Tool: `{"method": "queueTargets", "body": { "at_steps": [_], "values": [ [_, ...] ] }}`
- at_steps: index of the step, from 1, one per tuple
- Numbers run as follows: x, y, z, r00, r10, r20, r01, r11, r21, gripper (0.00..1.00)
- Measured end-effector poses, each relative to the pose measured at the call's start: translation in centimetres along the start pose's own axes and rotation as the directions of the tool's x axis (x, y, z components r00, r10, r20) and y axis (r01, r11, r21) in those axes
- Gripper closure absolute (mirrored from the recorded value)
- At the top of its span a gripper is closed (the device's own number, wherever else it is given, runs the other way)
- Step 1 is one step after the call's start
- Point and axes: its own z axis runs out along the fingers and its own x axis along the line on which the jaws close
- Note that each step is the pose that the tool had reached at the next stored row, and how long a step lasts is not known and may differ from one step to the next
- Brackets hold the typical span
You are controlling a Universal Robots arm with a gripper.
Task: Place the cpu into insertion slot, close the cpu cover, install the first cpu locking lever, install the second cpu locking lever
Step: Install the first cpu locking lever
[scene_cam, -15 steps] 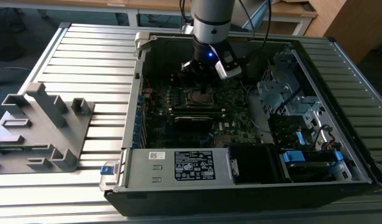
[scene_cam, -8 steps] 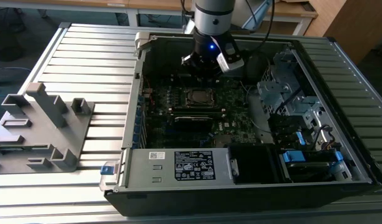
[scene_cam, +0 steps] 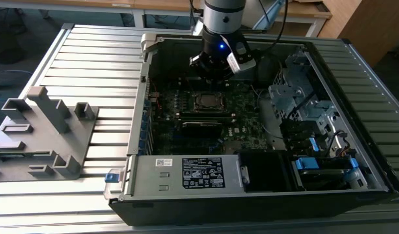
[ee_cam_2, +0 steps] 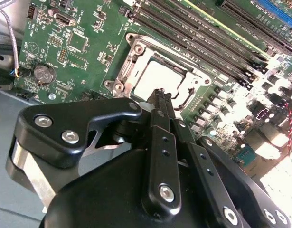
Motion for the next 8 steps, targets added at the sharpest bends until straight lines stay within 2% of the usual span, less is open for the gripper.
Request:
{"method": "queueTargets", "body": {
  "at_steps": [3, 8],
  "values": [
    [0.47, -0.02, -0.01, 1.0000, 0.000, -0.0001, 0.000, 1.0000, 0.0003, 0.89],
    [2.53, -0.06, 0.00, 1.0000, 0.000, 0.0000, 0.000, 1.0000, 0.0001, 0.89]
  ]
}}
